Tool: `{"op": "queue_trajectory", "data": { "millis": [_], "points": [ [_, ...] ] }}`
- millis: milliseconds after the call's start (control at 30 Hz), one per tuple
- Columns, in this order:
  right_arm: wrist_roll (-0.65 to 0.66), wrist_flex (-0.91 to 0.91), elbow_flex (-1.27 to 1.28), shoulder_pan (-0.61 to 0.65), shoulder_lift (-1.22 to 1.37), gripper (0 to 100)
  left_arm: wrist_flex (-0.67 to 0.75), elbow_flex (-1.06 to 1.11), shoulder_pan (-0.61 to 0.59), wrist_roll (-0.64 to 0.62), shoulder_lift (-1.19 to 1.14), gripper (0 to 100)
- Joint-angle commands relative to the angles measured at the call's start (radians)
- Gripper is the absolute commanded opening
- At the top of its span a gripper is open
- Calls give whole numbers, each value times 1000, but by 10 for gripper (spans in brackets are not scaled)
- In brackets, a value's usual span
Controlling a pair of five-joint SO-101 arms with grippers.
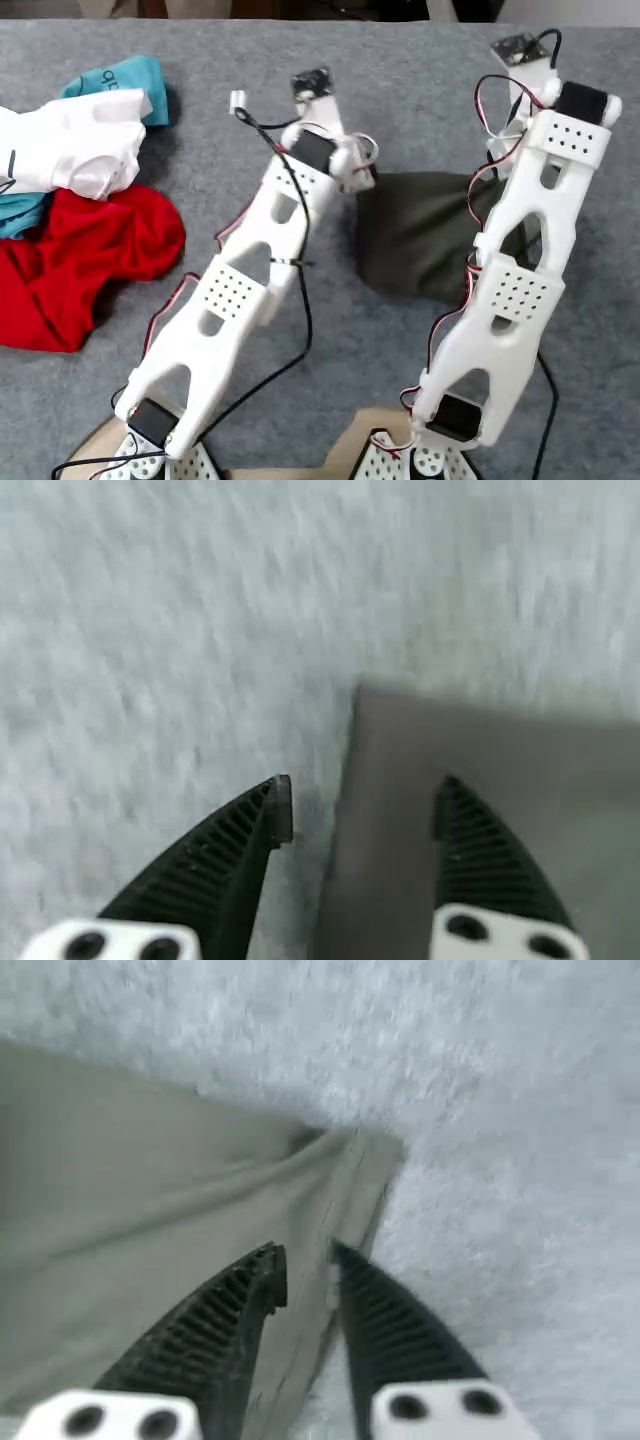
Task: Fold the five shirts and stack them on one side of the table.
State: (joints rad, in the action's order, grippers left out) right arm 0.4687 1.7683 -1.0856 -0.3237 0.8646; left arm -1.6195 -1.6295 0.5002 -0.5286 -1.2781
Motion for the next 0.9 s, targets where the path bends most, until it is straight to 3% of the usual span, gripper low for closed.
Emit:
{"op": "queue_trajectory", "data": {
  "millis": [0,167,433,667,867],
  "points": [
    [-5,18,194,-16,-71,146,-28,-37,12,3,53,262],
    [-63,-72,449,-39,-173,151,49,-38,-21,3,-18,261],
    [-55,-181,645,-70,-220,323,75,-41,6,3,-90,261],
    [-55,-324,777,-54,-217,322,186,-37,-5,-69,-105,259],
    [-55,-364,805,-16,-174,295,281,21,-5,-69,-105,139]
  ]
}}
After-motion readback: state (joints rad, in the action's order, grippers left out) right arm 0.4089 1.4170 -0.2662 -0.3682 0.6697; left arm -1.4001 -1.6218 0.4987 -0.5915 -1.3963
